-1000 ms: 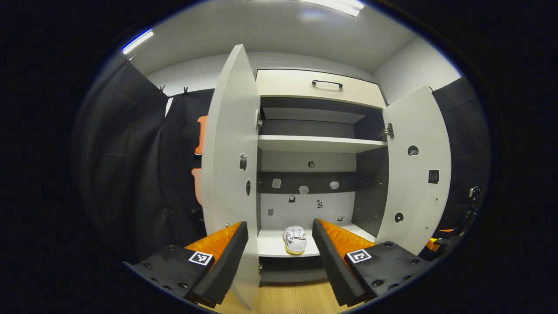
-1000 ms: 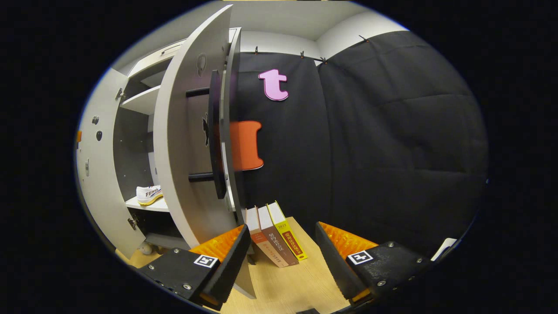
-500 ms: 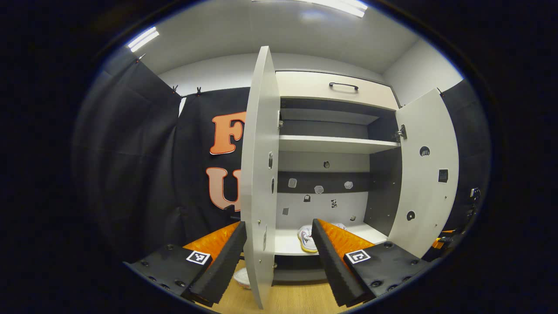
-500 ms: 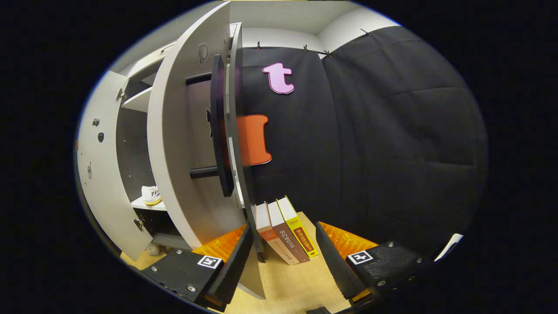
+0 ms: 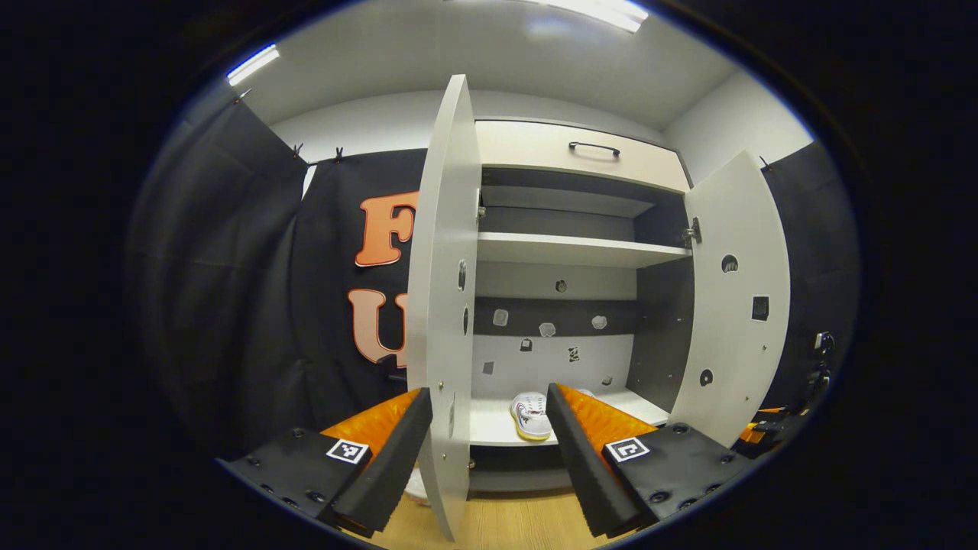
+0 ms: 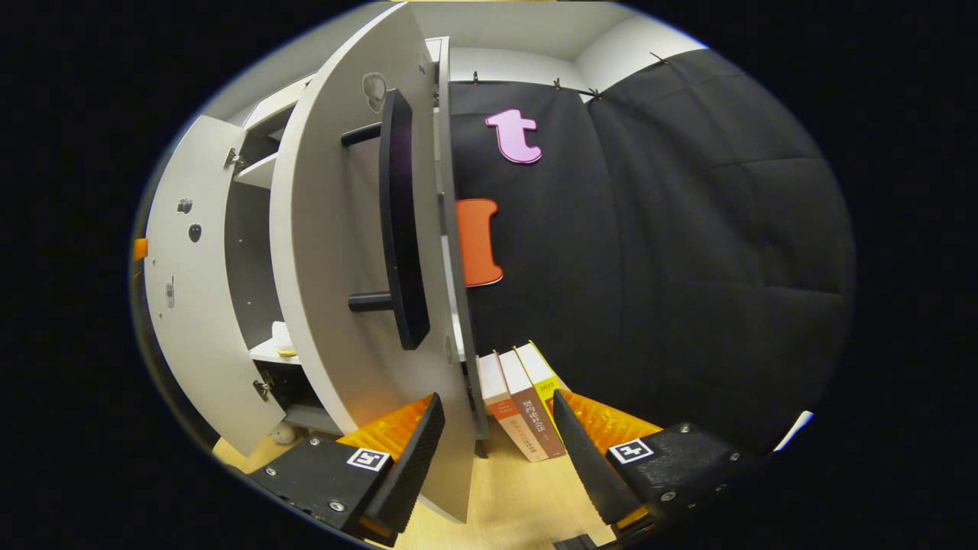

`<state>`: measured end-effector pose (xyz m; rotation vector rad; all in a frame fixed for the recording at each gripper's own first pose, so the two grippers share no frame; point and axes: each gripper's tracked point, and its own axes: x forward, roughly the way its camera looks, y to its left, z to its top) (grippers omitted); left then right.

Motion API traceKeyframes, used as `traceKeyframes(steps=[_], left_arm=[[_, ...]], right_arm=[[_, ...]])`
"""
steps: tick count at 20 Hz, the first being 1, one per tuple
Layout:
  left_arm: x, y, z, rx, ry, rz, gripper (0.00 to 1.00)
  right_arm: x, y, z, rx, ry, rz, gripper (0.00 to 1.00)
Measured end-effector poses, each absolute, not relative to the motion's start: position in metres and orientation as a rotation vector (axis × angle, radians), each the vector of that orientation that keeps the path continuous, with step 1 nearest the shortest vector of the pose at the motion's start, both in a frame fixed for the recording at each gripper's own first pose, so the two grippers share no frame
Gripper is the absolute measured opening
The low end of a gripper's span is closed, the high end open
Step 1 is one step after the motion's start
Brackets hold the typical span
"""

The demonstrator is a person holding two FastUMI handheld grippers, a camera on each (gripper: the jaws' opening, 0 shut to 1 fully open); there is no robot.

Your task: Grab one shoe with the right hand and put it into the shoe cabinet, grab the other shoe with the left hand and put it into the shoe cabinet; then close the right door with the right hand and the left door with the left hand.

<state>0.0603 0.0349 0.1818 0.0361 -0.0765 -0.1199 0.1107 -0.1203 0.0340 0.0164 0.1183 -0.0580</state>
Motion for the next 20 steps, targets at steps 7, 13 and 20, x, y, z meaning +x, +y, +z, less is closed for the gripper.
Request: traceKeyframes(steps=[7,13,20], left_arm=[[0.044,0.064,0.19,0.042,-0.097,-0.061,0.94],[0.037,0.088,0.19,0.046,-0.101,-0.013,0.94],[0.034,0.109,0.191,0.06,-0.098,0.023,0.94]], right_arm=[[0.127,-0.072,0.03,0.013,0.126,0.049,0.89],[0.139,-0.045,0.027,-0.01,0.135,0.086,0.89],[0.175,0.003,0.012,-0.011,0.156,0.164,0.92]])
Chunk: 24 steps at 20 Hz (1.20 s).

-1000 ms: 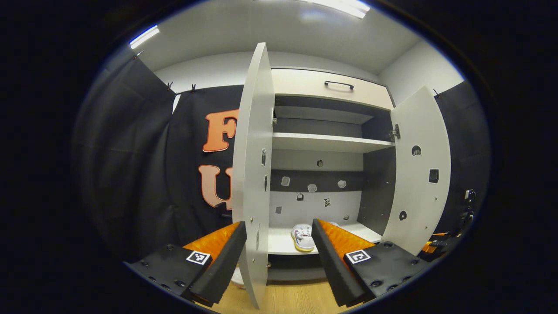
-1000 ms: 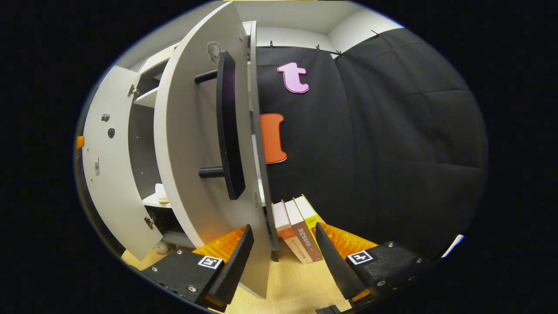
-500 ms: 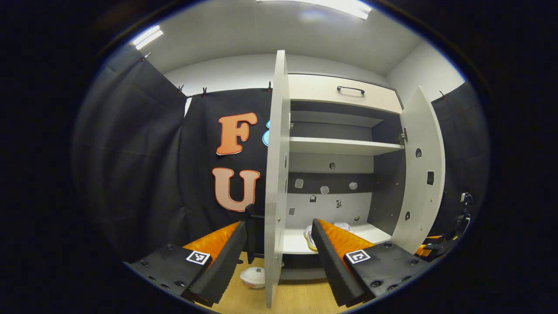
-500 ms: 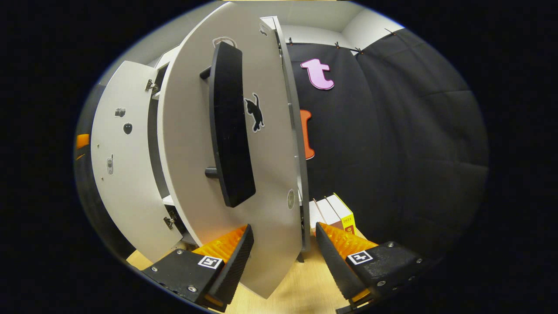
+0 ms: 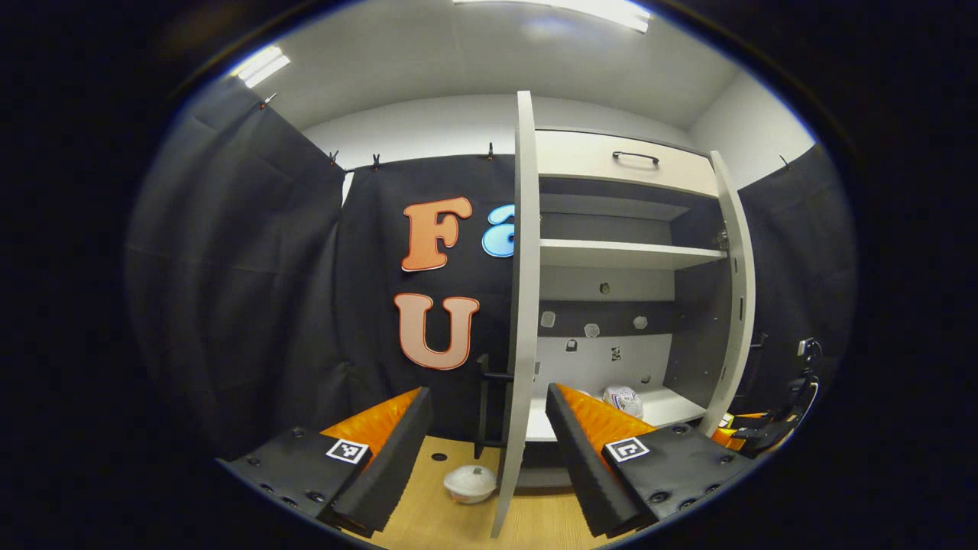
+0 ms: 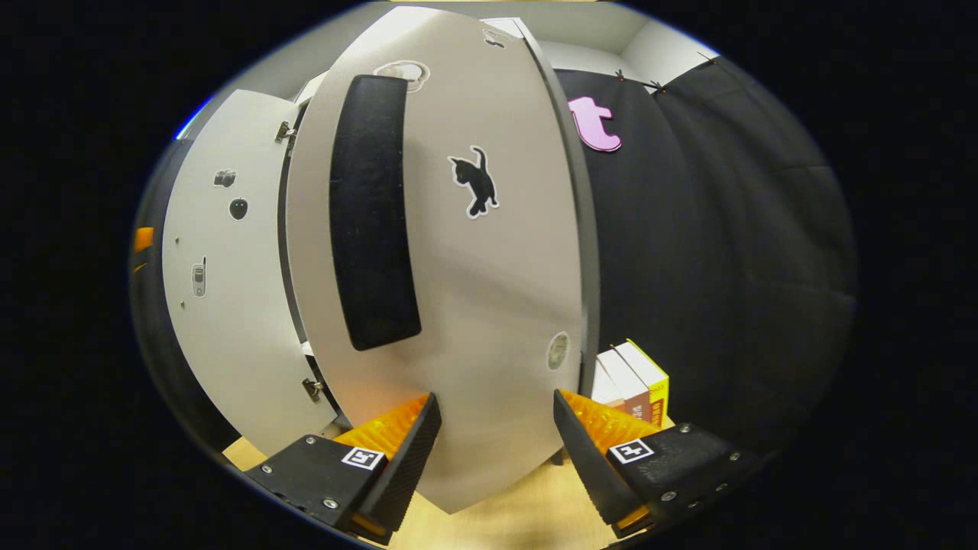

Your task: Grab one shoe with the right hand and put it into the shoe cabinet, grab the other shoe with the left hand and put it into the shoe cabinet; then close the right door with the right hand and the left door with the left hand.

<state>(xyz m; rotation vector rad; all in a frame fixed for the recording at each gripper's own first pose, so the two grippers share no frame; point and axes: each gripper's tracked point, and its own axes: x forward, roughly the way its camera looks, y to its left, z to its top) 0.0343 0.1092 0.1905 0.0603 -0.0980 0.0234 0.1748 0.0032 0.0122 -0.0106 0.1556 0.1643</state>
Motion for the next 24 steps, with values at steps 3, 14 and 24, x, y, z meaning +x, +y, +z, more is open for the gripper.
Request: traceKeyframes(steps=[3,14,24], left_arm=[[0.033,0.119,0.19,0.062,-0.096,0.047,0.96],[0.053,0.189,0.178,0.064,-0.074,0.151,0.94],[0.093,0.266,0.173,0.091,-0.08,0.281,0.94]], right_arm=[[0.195,0.02,0.01,-0.051,0.151,0.167,0.92],[0.203,0.025,0.011,-0.047,0.139,0.107,0.91],[0.206,0.027,0.012,-0.08,0.128,0.04,0.91]])
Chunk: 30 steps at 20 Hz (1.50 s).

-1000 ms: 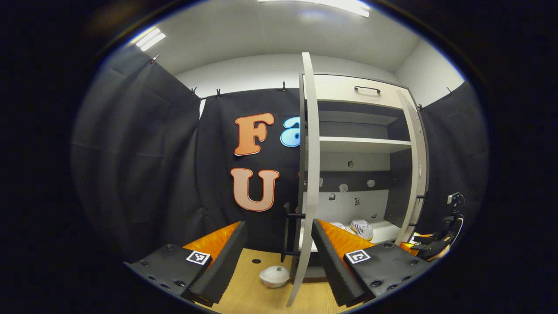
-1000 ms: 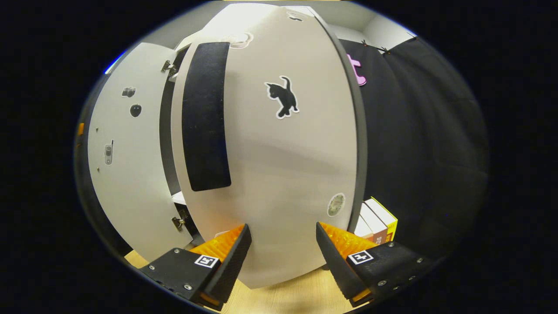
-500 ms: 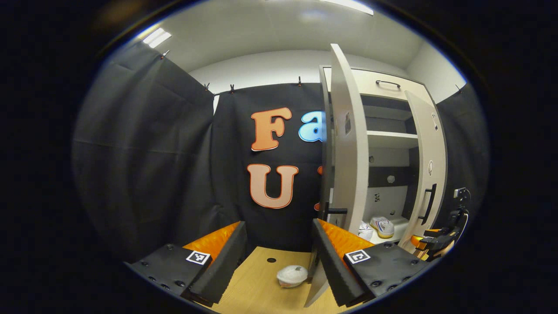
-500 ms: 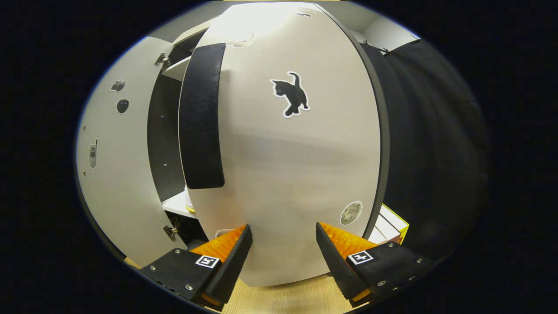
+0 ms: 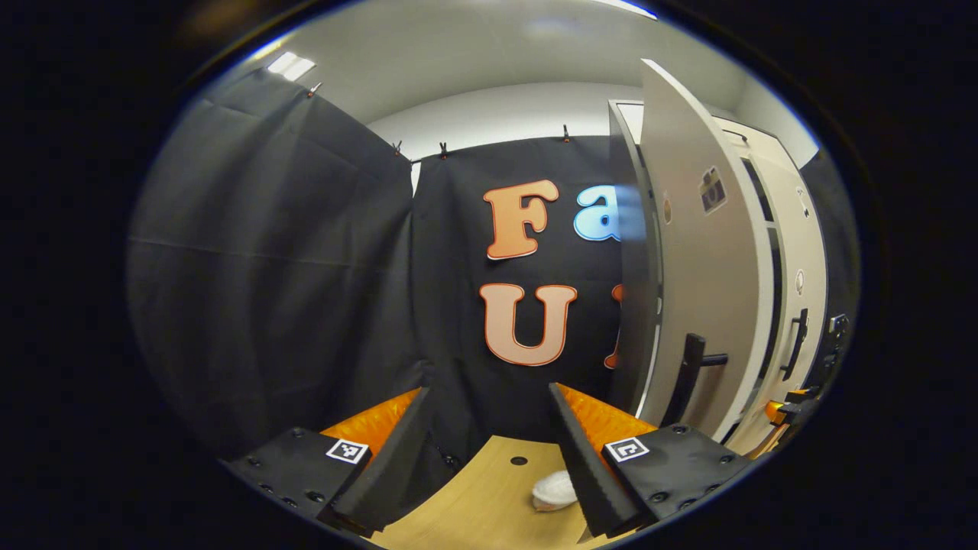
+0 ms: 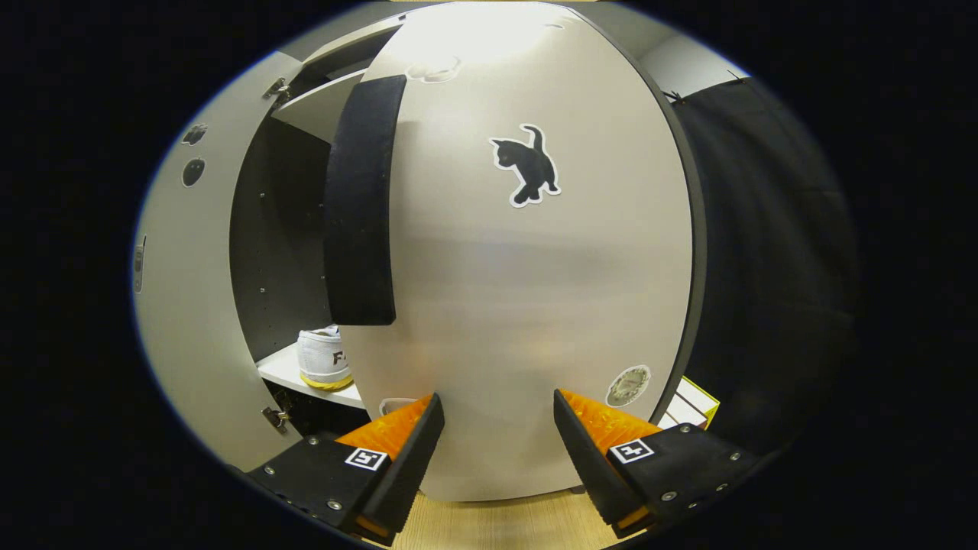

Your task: Grab one shoe with the right hand and put it into the shoe cabinet, grab the other shoe with the left hand and put it into the shoe cabinet; then close the right door with the right hand and the left door with the left hand.

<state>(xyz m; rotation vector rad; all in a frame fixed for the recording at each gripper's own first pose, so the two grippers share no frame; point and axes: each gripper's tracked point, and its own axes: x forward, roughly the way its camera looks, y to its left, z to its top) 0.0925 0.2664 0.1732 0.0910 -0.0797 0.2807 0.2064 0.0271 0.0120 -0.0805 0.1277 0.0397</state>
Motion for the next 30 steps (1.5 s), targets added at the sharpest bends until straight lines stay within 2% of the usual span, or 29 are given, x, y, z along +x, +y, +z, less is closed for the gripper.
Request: traceKeyframes(steps=[7,12,16,21,22,24,25,27,28,30], left_arm=[[0.133,0.269,0.151,0.11,-0.022,0.261,0.96],[0.156,0.243,0.12,0.085,0.047,0.194,0.96],[0.162,0.219,0.113,0.084,0.06,0.141,0.97],[0.162,0.215,0.109,0.1,0.063,0.152,0.94],[0.161,0.212,0.108,0.098,0.069,0.146,0.96],[0.161,0.206,0.11,0.124,0.064,0.142,0.94],[0.161,0.2,0.107,0.114,0.069,0.133,0.98],[0.16,0.183,0.104,0.097,0.076,0.097,0.9],[0.159,0.173,0.104,0.104,0.073,0.077,0.98],[0.163,0.152,0.104,0.109,0.069,0.04,0.94]], right_arm=[[0.165,0.012,0.033,-0.07,0.088,0.027,0.93],[0.133,-0.004,0.047,-0.051,0.067,0.019,0.93],[0.117,-0.02,0.055,-0.027,0.042,0.001,0.93],[0.103,-0.039,0.062,-0.007,0.028,-0.023,0.93],[0.102,-0.041,0.063,-0.006,0.027,-0.025,0.93],[0.098,-0.043,0.065,-0.002,0.025,-0.023,0.93],[0.096,-0.043,0.065,0.0,0.023,-0.019,0.93],[0.091,-0.042,0.065,-0.003,0.022,-0.01,0.93],[0.089,-0.044,0.066,-0.006,0.021,-0.009,0.93],[0.084,-0.047,0.067,-0.004,0.017,-0.005,0.93]])
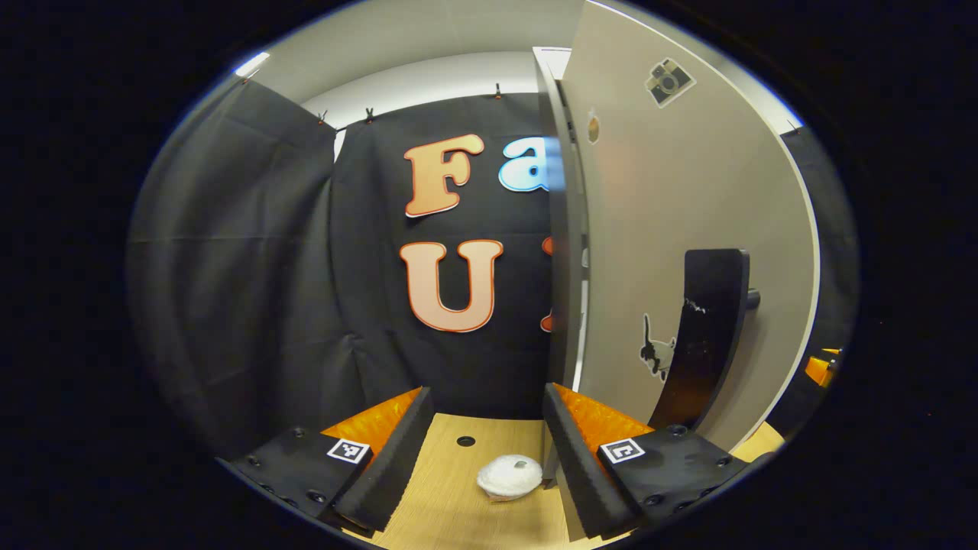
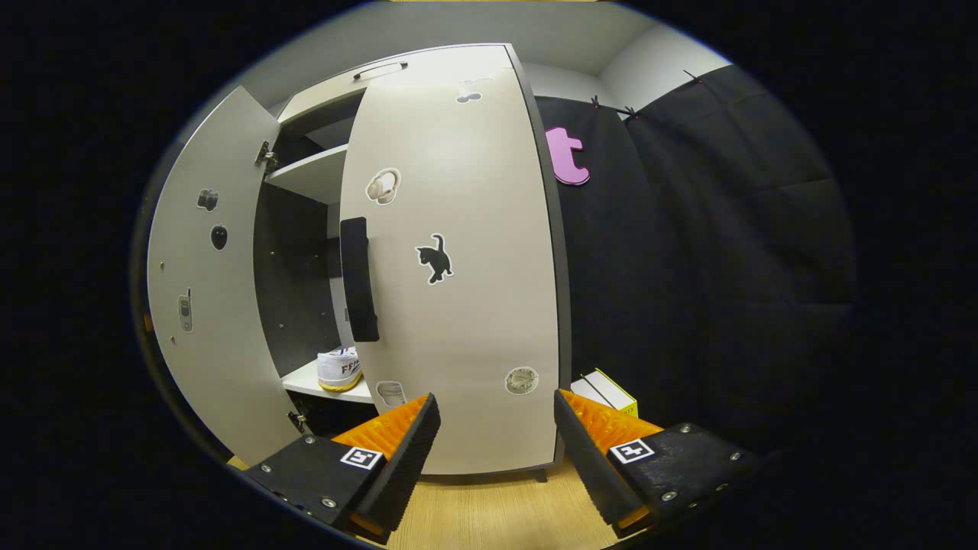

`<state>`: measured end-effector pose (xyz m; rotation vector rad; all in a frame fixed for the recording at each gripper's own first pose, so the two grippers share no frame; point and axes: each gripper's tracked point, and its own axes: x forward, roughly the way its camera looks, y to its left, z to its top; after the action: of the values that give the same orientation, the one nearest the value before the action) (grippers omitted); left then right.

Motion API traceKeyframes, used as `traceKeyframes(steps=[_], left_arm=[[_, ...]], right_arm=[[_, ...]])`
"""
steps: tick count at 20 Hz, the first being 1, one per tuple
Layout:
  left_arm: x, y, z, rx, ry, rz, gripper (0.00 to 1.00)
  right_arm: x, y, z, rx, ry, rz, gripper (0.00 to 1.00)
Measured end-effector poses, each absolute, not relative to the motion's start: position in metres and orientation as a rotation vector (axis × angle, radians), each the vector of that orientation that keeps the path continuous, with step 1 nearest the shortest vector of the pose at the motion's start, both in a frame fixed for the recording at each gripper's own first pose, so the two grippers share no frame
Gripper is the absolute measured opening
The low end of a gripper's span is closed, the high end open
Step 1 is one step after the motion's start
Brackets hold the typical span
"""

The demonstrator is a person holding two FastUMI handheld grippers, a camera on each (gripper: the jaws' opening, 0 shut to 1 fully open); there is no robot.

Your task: Grab one shoe with the right hand and put it into the shoe cabinet, grab the other shoe with the left hand and put it into the shoe cabinet; then close the right door with the right hand and the left door with the left hand.

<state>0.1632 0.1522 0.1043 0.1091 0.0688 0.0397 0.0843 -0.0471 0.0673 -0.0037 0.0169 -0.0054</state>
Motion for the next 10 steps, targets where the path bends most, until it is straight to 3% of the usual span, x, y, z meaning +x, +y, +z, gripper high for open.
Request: traceKeyframes(steps=[8,9,10], left_arm=[[0.182,0.059,0.089,0.05,0.101,-0.13,0.97],[0.187,0.05,0.088,0.046,0.104,-0.143,0.91],[0.193,0.039,0.086,0.04,0.106,-0.159,0.95]], right_arm=[[0.067,-0.087,0.077,0.013,-0.001,-0.037,0.93],[0.066,-0.091,0.078,0.016,-0.002,-0.041,0.93],[0.064,-0.097,0.077,0.015,-0.003,-0.047,0.93]])
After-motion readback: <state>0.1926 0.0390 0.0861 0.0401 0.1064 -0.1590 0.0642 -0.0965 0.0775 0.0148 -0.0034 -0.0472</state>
